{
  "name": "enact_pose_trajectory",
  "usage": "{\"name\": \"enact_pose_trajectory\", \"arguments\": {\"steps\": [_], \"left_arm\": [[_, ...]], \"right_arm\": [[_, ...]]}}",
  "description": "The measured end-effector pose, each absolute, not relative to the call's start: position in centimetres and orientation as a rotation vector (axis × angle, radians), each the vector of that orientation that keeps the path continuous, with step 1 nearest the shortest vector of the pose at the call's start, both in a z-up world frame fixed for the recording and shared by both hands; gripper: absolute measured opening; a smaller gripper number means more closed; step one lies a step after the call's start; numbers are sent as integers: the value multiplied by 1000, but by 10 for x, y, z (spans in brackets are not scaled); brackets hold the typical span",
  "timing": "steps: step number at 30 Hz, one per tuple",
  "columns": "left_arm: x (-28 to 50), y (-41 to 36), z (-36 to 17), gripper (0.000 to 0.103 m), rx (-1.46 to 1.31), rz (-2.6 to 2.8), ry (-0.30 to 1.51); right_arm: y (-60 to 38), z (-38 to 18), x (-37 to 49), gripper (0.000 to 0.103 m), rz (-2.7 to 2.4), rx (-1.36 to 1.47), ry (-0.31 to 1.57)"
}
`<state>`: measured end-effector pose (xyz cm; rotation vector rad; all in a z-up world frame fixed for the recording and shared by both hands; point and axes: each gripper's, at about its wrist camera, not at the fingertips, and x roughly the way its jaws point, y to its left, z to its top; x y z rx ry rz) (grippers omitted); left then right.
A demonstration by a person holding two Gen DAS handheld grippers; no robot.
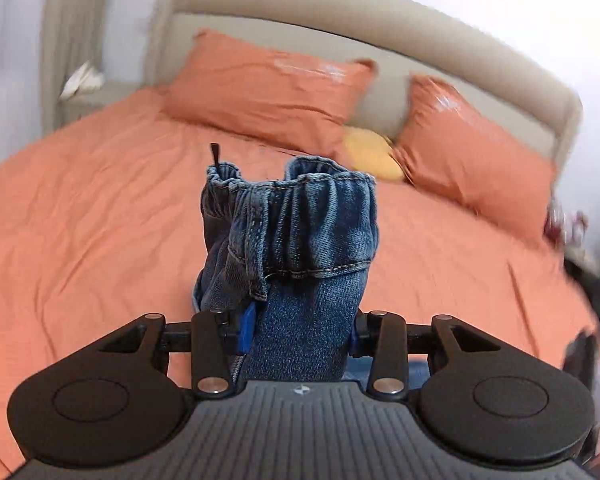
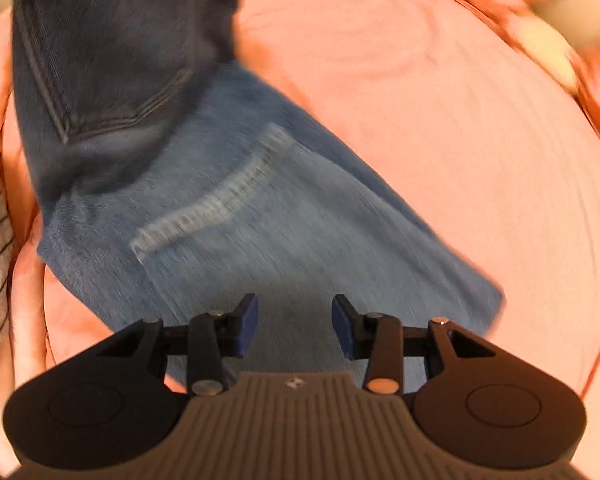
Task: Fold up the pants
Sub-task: 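Lift the waistband with the left tool and lay it over the folded legs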
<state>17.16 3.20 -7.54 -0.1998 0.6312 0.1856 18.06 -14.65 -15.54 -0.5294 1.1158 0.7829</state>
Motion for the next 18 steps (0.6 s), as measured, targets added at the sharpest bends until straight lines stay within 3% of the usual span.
{"name": "enact_pose_trajectory", "arguments": {"steps": [11, 18], "left_arm": [[190, -145, -184, 46, 459, 47, 766], [190, -180, -235, 49, 686, -1, 833]], "right_arm": [[-226, -161, 168, 38, 618, -358, 1169], [-240, -176, 159, 38, 595, -340, 1188]]}}
